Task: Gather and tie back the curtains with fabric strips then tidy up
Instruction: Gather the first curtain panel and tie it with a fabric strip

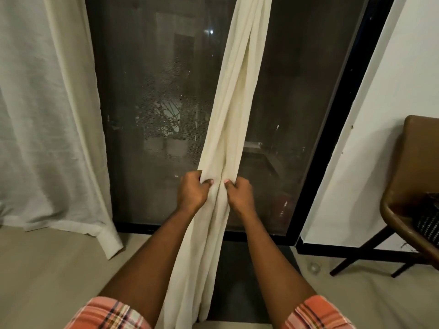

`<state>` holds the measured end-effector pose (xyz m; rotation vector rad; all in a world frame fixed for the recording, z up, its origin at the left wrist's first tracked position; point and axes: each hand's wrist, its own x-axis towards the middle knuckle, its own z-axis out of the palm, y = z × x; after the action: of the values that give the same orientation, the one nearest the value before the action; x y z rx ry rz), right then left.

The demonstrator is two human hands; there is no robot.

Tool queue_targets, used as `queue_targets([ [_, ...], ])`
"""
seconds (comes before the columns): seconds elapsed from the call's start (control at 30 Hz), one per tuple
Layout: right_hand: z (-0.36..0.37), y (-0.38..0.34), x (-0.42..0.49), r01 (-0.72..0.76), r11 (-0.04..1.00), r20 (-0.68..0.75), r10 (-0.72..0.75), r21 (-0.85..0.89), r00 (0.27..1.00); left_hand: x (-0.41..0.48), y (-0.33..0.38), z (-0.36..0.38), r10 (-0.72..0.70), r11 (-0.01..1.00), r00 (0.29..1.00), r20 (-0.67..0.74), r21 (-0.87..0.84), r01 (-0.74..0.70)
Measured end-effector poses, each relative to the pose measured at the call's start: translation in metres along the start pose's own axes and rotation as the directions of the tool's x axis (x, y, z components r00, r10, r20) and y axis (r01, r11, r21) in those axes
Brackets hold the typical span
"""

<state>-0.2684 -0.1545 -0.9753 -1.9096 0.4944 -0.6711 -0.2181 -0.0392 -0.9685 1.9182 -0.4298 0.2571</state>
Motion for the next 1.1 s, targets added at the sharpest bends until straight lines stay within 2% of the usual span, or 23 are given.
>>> queue_targets([
  [0.07,-0.019,0.003,0.003,-0.054,0.996,-0.164,0.041,-0.075,0.986,0.006,-0.008,-0.016,-0.056,0.991,0.984,-0.17,0.109,0.075],
  [0.13,-0.045,0.004,0.003,-0.157,0.976,-0.42,0.079,-0.154,0.904,0.01,-0.015,-0.036,-0.069,0.976,0.953,-0.295,0.179,0.126],
  [0.2,-0.061,0.002,0.001,-0.208,0.964,-0.554,0.083,-0.167,0.828,0.008,-0.014,-0.044,-0.023,0.962,0.951,-0.308,0.253,0.105],
  [0.27,-0.058,0.0,-0.002,-0.193,0.967,-0.575,0.062,-0.169,0.816,0.001,-0.007,-0.037,0.014,0.954,0.959,-0.282,0.291,0.071],
  [0.33,-0.045,0.001,-0.01,-0.112,0.978,-0.497,0.011,-0.173,0.868,-0.008,-0.003,-0.024,0.035,0.96,0.97,-0.239,0.279,0.034],
  [0.43,-0.022,0.014,-0.022,0.049,0.99,-0.291,-0.087,-0.136,0.953,-0.016,-0.001,-0.009,0.033,0.977,0.982,-0.186,0.211,0.007],
  [0.5,-0.009,0.018,-0.028,0.069,0.992,-0.202,-0.088,-0.103,0.975,-0.018,0.002,-0.003,0.023,0.989,0.989,-0.148,0.15,0.0],
  [0.63,0.001,0.02,-0.033,0.1,0.992,-0.156,-0.112,-0.08,0.981,-0.032,-0.005,0.011,0.102,0.994,0.99,-0.099,0.035,-0.099],
  [0.77,0.004,0.023,-0.034,0.087,0.995,-0.101,-0.09,-0.038,0.991,-0.051,-0.017,0.018,0.218,0.976,0.966,-0.14,0.042,-0.214],
  [0.9,0.007,0.026,-0.038,0.077,0.997,-0.061,-0.077,-0.011,0.995,-0.062,-0.023,0.028,0.25,0.965,0.964,-0.095,0.106,-0.24],
  [1.1,0.009,0.02,-0.04,0.101,0.992,0.035,-0.104,0.07,0.994,-0.063,-0.026,0.036,0.288,0.955,0.957,-0.03,0.083,-0.285],
])
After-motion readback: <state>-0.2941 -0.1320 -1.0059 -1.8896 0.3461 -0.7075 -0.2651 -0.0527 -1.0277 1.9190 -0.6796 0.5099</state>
